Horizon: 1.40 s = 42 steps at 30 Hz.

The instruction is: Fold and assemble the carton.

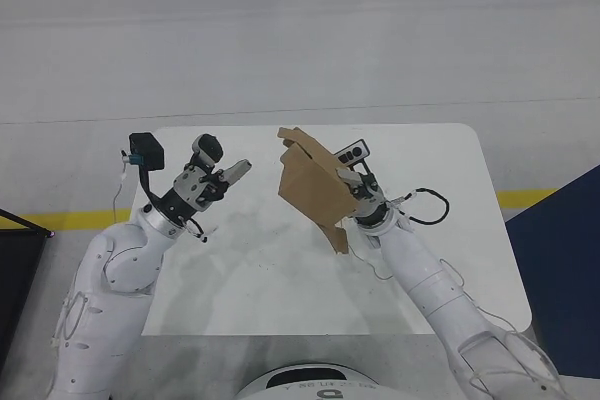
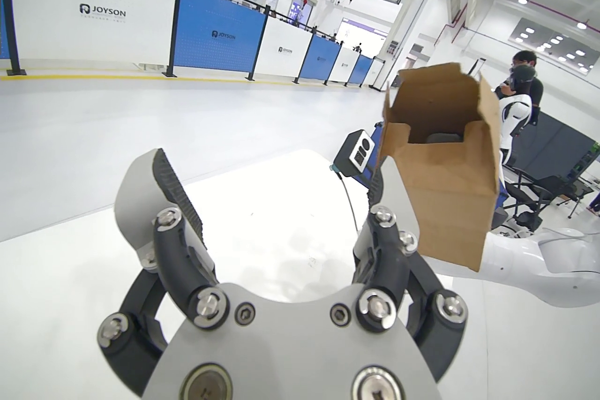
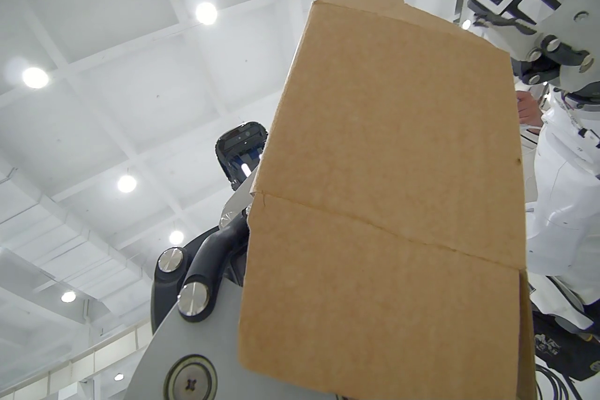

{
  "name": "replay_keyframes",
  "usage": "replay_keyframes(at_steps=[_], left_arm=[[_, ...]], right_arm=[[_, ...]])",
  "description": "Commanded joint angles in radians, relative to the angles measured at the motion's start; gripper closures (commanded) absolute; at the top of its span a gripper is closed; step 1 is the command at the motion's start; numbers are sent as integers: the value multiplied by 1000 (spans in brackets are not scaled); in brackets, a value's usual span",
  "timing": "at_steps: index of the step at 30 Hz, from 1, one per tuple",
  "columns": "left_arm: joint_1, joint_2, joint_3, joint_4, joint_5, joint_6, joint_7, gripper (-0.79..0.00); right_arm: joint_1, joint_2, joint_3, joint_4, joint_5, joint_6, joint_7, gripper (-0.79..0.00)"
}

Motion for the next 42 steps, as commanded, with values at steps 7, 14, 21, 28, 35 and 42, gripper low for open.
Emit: replay_keyframes(at_steps=[7,14,21,28,35,42], left_arm=[[2,-1,19,-68,4,4,-16,-785],[-38,-7,72,-64,10,47,-25,-785],[-78,-14,145,-51,113,91,-45,-785],[-88,-16,166,-39,135,97,-41,-785],[-59,-8,74,-11,109,107,-31,-785],[-64,-6,35,52,109,191,-48,-785]], right_arm=[[-33,5,25,-39,-66,29,-64,0],[-47,-1,14,-45,-82,76,-88,0],[-51,-7,10,-43,-98,81,-88,0],[-59,-9,22,-51,-106,84,-83,0],[-63,-11,40,-53,-108,81,-78,0],[-62,-16,36,-57,-115,93,-72,0]])
